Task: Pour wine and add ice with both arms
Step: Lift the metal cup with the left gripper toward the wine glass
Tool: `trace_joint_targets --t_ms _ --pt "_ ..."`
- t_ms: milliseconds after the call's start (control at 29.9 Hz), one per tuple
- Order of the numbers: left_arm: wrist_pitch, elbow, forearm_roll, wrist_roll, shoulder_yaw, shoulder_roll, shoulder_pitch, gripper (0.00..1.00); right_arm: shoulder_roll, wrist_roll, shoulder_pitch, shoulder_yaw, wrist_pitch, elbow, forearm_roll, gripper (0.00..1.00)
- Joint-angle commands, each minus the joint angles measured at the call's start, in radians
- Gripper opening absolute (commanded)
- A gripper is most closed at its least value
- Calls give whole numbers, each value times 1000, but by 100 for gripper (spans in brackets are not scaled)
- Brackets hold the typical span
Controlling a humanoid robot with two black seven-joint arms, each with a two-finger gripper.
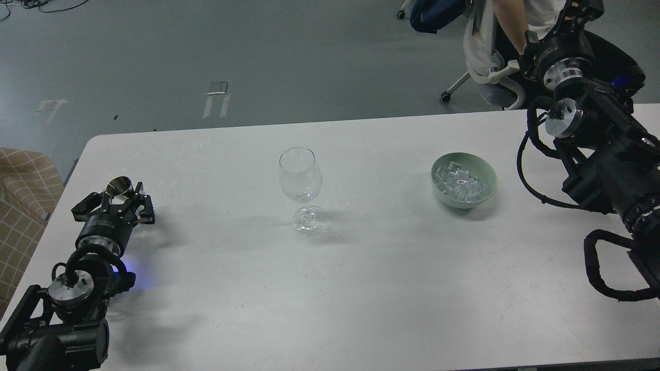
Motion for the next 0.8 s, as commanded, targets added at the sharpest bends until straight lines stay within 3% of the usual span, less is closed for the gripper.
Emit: trace_joint_targets --t_ms 0,768 --pt "-8 3 0 0 -1 0 0 37 0 0 5 0 1 0 0 100" --pt "-32 -73 2 2 -14 11 9 30 -1 0 3 0 0 2 0 100"
